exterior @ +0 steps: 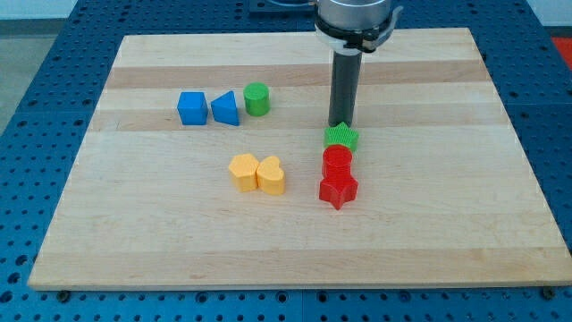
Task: Place the arm diagonal to the green circle
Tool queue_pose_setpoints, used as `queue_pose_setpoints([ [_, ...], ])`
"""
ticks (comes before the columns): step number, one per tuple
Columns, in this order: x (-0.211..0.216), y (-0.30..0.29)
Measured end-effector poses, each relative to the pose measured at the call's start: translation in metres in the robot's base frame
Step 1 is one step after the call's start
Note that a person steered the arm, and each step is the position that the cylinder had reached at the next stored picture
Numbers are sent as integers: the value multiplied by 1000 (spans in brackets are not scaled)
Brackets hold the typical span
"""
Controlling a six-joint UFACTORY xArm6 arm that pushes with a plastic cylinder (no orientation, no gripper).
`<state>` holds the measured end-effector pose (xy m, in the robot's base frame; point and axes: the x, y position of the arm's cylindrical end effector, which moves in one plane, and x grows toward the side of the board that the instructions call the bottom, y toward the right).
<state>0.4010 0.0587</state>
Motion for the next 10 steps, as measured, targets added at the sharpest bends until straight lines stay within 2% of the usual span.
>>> queue_pose_setpoints([
  [1,0,-1],
  [3,0,-40],
  [10,0,-64],
])
